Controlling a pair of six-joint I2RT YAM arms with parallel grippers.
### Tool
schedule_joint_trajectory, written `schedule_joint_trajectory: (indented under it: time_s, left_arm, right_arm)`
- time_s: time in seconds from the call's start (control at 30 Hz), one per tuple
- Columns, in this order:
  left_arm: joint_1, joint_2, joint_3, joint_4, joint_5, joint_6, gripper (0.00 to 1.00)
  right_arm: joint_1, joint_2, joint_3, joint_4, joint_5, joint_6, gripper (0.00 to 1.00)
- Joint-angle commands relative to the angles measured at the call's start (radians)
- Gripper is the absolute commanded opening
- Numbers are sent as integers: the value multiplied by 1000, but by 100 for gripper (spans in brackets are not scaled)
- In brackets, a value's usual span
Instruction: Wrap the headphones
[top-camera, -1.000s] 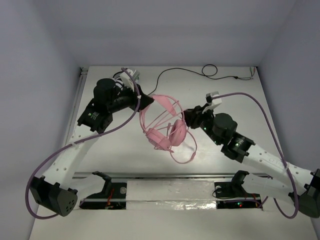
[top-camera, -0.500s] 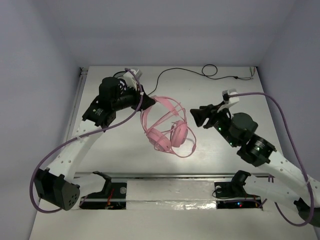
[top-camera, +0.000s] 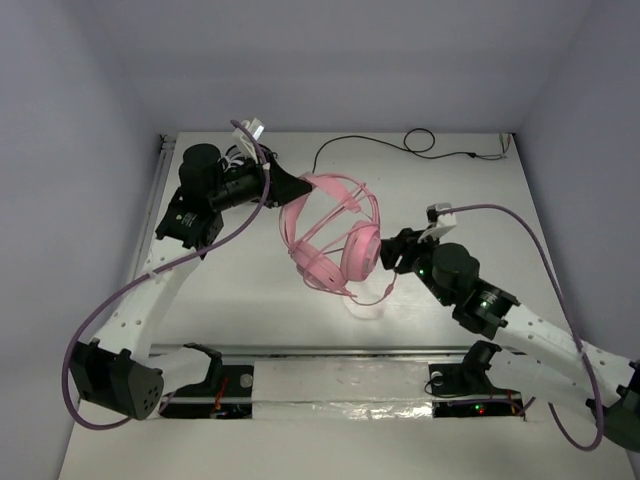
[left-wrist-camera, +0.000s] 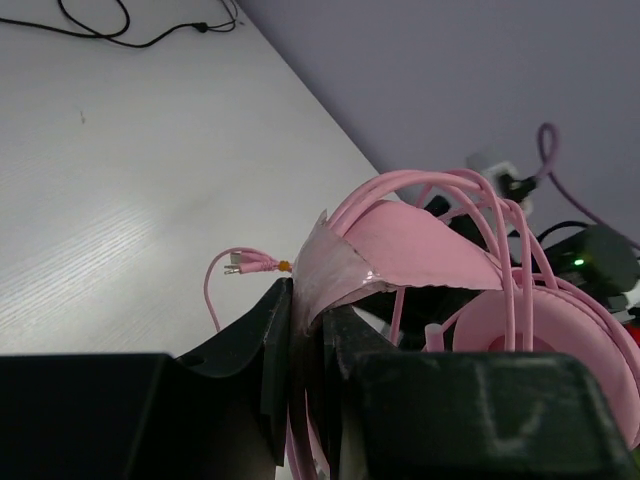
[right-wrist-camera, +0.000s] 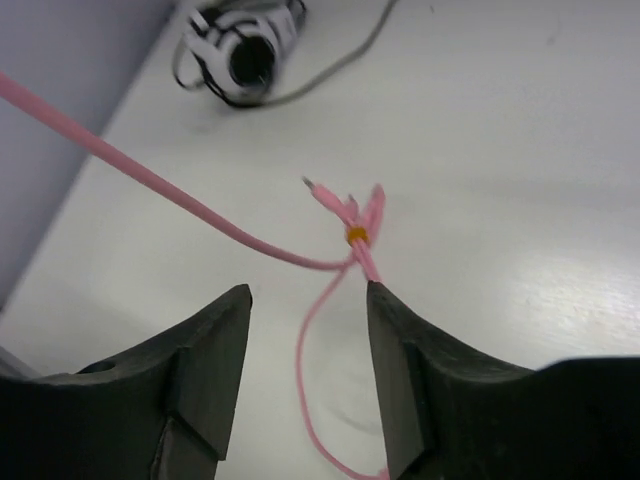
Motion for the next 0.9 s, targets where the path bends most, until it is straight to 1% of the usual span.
schedule_joint_trajectory:
  time_s: [0.0,0.07,0.13,0.23,0.33,0.47,0.6,0.7,0.73,0.77,0.83,0.87]
  left_arm:
    - [0,-34,98,101,61,-98,0]
    - [9,-36,111,80,50,-87,0]
    - [9,-34,121,70,53,-79,0]
    - [9,-36,124,70,53,-78,0]
    - [18,-37,125,73,59,-82,0]
    - [18,-40,125,79,62,-88,0]
    - [28,-33,111,136,105,-145,0]
    - [37,-30,107,176,111,-173,0]
    - [47,-27,98,196,119,-212,0]
    - [48,-24,96,234,126,-231,0]
    - [58,-19,99,250,124,-261,0]
    - [58,-19,102,260,120,-268,0]
  right_arm:
    - [-13,14,-44,133,-5,40,58]
    - [-13,22,-80,151,-16,56,62]
    - [-23,22,-102,156,-33,62,63]
    - [-23,38,-114,146,-43,65,61]
    - [-23,83,-117,154,-48,69,55]
    - [-23,115,-102,147,-31,68,55]
    - [-23,121,-105,146,-17,83,55]
    - [-23,118,-123,177,-25,83,61]
    - [-23,141,-122,189,-34,83,61]
    - [-33,156,-116,195,-40,86,61]
    - [-33,183,-111,211,-66,112,59]
    - [-33,190,-117,218,-77,121,54]
